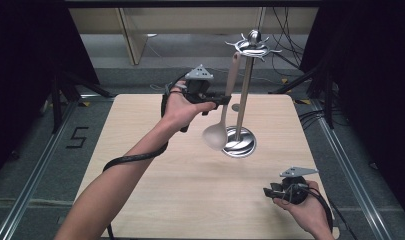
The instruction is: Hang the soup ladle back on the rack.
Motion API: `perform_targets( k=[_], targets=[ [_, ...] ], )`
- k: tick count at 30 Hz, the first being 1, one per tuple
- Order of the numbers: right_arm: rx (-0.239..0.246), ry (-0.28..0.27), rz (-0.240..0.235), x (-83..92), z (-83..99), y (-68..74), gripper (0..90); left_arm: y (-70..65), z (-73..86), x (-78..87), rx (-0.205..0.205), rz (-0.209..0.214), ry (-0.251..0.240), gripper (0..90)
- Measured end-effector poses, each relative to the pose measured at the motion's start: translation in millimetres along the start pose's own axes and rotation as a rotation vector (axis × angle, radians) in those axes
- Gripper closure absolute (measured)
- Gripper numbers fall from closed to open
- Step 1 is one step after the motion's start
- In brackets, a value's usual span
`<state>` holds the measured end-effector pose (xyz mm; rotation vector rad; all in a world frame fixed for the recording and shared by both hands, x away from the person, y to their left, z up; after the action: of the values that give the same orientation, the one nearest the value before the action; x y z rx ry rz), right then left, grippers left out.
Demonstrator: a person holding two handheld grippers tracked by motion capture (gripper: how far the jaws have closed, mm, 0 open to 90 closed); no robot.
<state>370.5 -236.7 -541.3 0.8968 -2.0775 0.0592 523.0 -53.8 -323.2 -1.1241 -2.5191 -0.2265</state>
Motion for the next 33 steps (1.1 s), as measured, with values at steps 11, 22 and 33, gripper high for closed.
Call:
perform_targets(
  k=[11,22,33],
  targets=[
    [0.025,-0.027,0.005,-2.3,-1.5,-1.5,62.0,-2.8,0.0,-4.9,0.025,-0.007,-0.023,75.2],
    [-0.003,-0.032,-0.004,-2.1,-1.8,0.7,60.9,11.8,17.0,27.7,-0.013,-0.070,-0.086,52.2],
    [-0.030,-0.029,-0.001,-1.7,-1.1,2.4,59.7,23.9,52.4,75.1,-0.070,-0.146,-0.117,40.4]
  ],
)
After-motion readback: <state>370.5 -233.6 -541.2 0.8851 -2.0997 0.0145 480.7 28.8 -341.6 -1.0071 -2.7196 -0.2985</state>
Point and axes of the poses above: each handheld gripper's, and its own axes: x roughly backward along the jaws, z roughly out of its underside, y roughly to its left, the point moved 10 cm from there along -x, roughly forward along the jaws, and after that the axes turned 11 degrees about -z, right-handed, at the moved point
